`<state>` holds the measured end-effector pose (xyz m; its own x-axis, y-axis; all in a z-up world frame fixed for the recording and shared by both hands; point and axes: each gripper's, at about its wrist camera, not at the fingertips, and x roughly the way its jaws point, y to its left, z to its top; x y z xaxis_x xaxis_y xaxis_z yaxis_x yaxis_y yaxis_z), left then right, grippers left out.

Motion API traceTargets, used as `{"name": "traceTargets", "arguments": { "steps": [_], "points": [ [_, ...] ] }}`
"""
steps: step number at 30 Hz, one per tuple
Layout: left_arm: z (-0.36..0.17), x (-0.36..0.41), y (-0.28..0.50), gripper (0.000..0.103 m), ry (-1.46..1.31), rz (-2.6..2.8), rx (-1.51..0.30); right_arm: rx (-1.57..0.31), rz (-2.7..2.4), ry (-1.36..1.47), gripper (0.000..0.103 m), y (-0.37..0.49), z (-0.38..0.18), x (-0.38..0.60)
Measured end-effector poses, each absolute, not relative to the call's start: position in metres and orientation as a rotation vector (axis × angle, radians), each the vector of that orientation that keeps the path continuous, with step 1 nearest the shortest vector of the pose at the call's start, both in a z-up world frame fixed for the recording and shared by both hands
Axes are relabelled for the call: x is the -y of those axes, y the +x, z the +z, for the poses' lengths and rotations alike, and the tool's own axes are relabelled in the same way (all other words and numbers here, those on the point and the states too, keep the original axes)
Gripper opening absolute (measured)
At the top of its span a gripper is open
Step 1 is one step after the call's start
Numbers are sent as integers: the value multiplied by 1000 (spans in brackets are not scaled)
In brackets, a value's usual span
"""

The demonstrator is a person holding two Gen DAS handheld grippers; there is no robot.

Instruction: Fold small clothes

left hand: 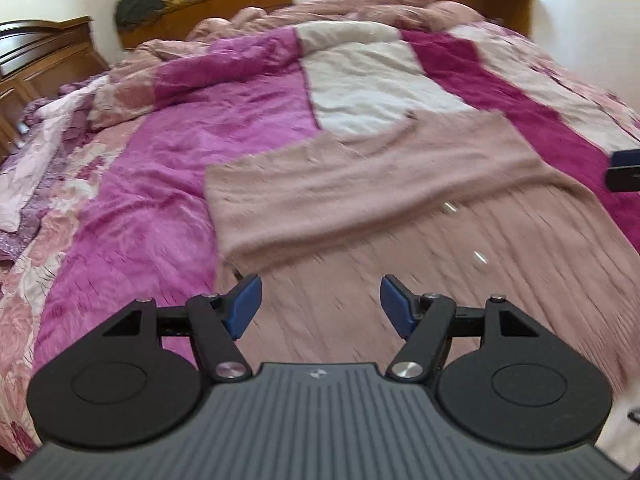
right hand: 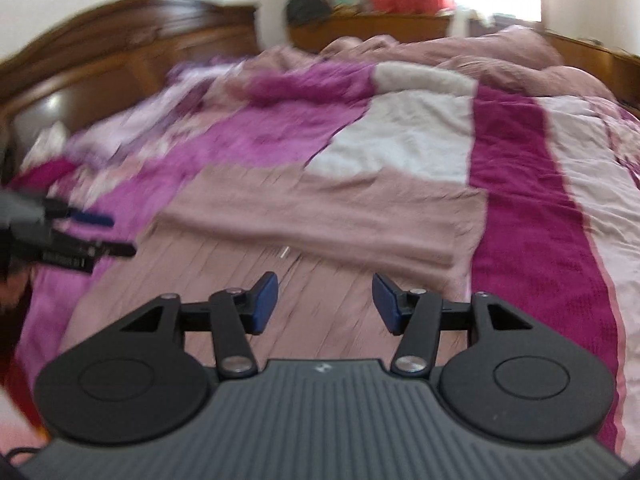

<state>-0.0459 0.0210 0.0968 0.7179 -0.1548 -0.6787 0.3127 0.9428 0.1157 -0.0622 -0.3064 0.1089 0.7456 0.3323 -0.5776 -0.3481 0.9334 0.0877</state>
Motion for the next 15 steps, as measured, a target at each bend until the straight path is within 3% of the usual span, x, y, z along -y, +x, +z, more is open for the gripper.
{"name": "traceTargets", "arguments": {
  "steps": [15],
  "points": [
    [75, 3, -145, 73, 441, -514, -836, -805, 629, -428, 55, -142, 76, 262]
  ]
}}
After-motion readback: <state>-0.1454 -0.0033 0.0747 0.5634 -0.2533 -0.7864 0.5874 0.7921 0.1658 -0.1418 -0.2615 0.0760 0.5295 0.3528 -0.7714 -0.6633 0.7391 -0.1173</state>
